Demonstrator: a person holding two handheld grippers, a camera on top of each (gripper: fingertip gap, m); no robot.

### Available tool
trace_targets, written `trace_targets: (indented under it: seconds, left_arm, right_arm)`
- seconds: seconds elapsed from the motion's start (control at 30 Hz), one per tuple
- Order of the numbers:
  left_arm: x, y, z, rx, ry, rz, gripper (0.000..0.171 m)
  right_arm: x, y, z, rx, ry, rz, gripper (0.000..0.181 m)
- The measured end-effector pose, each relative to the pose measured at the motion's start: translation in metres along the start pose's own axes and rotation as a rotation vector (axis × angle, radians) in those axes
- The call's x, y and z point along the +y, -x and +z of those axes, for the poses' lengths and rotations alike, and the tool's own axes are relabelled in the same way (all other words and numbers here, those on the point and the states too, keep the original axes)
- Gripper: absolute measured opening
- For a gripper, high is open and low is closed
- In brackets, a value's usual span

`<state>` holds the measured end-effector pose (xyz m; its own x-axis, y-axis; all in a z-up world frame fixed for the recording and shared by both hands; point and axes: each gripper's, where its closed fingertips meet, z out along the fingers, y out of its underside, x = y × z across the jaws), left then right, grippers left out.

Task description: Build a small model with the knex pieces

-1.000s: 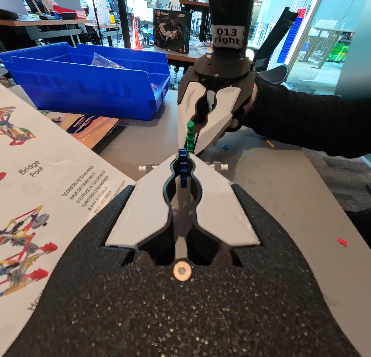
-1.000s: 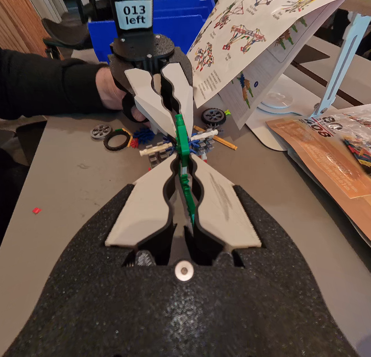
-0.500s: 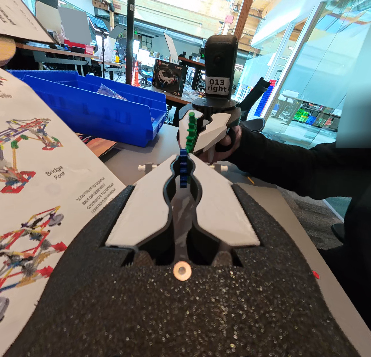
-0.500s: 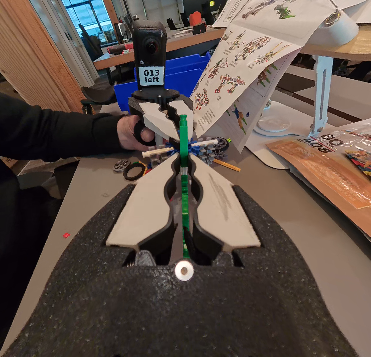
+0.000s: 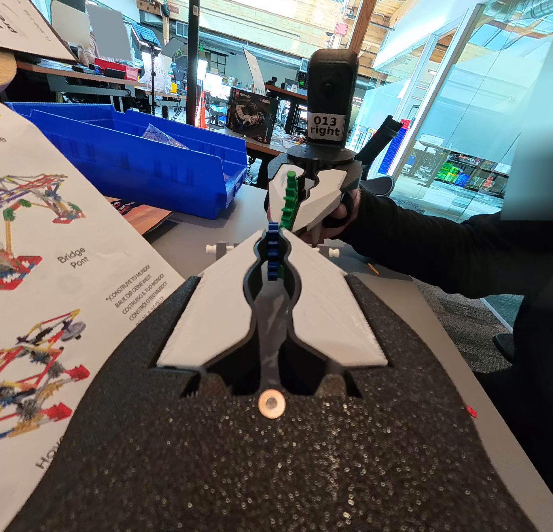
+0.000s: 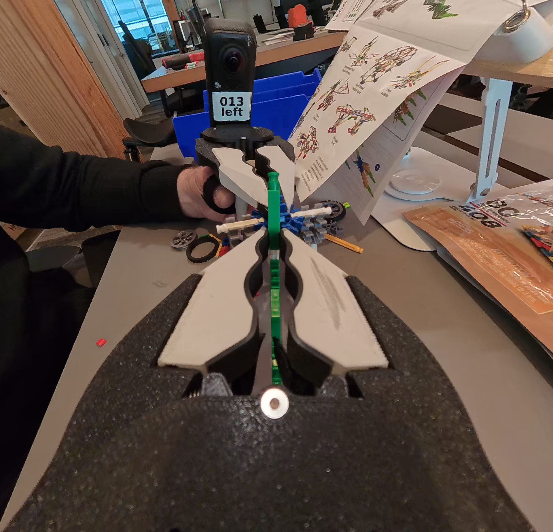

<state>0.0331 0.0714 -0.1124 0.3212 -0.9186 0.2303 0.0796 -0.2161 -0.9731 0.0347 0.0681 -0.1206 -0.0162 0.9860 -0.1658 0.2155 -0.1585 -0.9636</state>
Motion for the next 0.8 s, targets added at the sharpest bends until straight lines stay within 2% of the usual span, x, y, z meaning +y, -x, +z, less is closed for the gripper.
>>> trace_targets:
  seconds: [0.57, 0.8]
  left_arm:
    - [0.0003, -0.0030, 0.0012, 0.002, 0.003, 0.034, 0.007]
    - [-0.0004, -0.0006, 0.0016, -0.027, 0.001, 0.060, 0.007]
  right_arm:
    - [0.0030, -0.0036, 0.0025, 0.025, 0.013, 0.007, 0.006]
    - [0.0027, -0.0072, 0.0038, 0.079, 0.023, -0.037, 0.008]
